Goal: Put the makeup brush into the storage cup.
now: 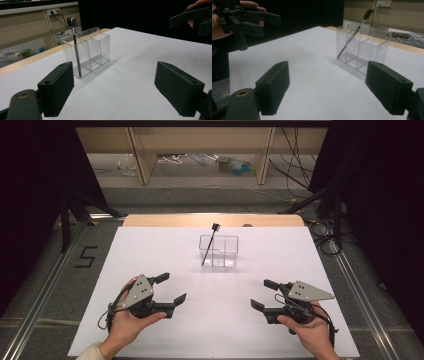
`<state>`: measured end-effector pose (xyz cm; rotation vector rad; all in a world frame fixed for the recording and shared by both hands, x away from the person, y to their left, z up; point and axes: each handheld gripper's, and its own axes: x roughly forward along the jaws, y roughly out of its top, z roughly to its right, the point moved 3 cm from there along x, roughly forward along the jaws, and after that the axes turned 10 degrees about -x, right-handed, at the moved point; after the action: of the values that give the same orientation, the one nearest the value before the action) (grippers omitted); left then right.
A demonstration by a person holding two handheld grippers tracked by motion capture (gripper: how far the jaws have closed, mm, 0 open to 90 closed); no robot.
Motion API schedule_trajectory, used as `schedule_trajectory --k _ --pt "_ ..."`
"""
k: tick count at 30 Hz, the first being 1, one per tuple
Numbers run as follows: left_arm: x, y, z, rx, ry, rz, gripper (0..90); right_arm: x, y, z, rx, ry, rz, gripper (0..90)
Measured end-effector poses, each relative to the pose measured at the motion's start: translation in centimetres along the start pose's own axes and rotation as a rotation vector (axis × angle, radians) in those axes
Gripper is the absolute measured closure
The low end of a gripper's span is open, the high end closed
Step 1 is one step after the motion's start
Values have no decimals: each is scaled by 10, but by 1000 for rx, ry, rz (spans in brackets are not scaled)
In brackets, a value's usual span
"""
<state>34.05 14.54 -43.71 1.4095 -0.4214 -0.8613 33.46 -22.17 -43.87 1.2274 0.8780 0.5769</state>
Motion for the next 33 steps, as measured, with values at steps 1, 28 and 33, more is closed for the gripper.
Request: schedule_trajectory --k 1,28,33 --pt "0 0 0 2 1 3 160 0 0 0 -3 -4 3 205" --pt "-21 -10 -1 -3 -26 28 160 1 -1 1 0 -10 -5 204" --pt "-25 -10 -6 -5 -12 32 160 1 -2 -1 35 10 -8 204"
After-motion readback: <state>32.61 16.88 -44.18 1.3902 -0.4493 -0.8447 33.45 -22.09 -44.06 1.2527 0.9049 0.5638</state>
